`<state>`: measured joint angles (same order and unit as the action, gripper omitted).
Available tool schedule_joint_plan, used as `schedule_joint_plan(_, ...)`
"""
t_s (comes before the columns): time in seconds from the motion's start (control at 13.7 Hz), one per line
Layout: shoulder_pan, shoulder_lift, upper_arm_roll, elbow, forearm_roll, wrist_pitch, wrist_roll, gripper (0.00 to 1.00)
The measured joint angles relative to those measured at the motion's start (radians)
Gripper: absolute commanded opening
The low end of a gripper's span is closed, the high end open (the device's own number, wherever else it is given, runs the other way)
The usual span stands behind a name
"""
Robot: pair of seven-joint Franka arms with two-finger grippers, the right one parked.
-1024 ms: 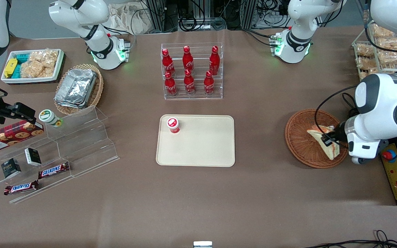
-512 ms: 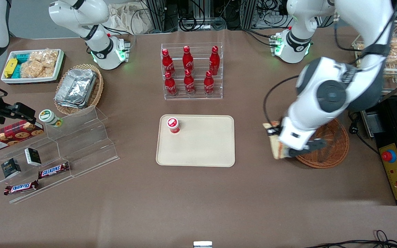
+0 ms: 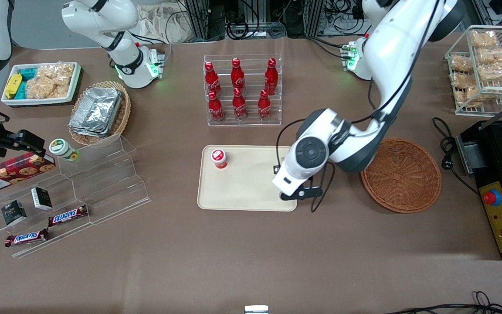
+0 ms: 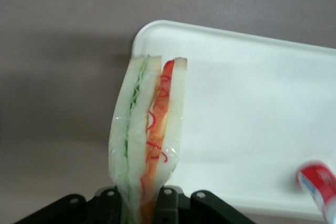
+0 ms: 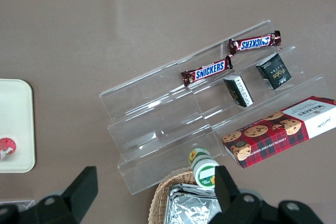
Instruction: Place sandwich from basket to tray
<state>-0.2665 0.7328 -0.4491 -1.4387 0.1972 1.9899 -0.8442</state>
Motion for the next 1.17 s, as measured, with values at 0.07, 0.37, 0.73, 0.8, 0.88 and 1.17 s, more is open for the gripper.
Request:
schedule_joint_plan(0.07, -0.015, 0.038, 0.000, 0.011, 0.026, 0.022, -0.028, 0.01)
schedule_joint_plan(0.37, -0.035, 0.081, 0.001, 0.028, 0.044, 0.029, -0.047, 1.00)
schedule_joint_plan(0.73, -0.030, 0.077, 0.006, 0.053, 0.047, 0.025, -0.050, 1.00)
schedule_joint_plan(0.8, -0.028, 0.068, 0.006, 0.062, 0.049, 0.017, -0.050, 1.00)
schedule_joint_plan(0.88, -0.027, 0.050, 0.007, 0.070, 0.050, -0.007, -0.050, 1.00)
schedule_joint_plan(1.17, 0.044, -0.094, 0.009, 0.078, 0.048, -0.210, -0.029, 1.00)
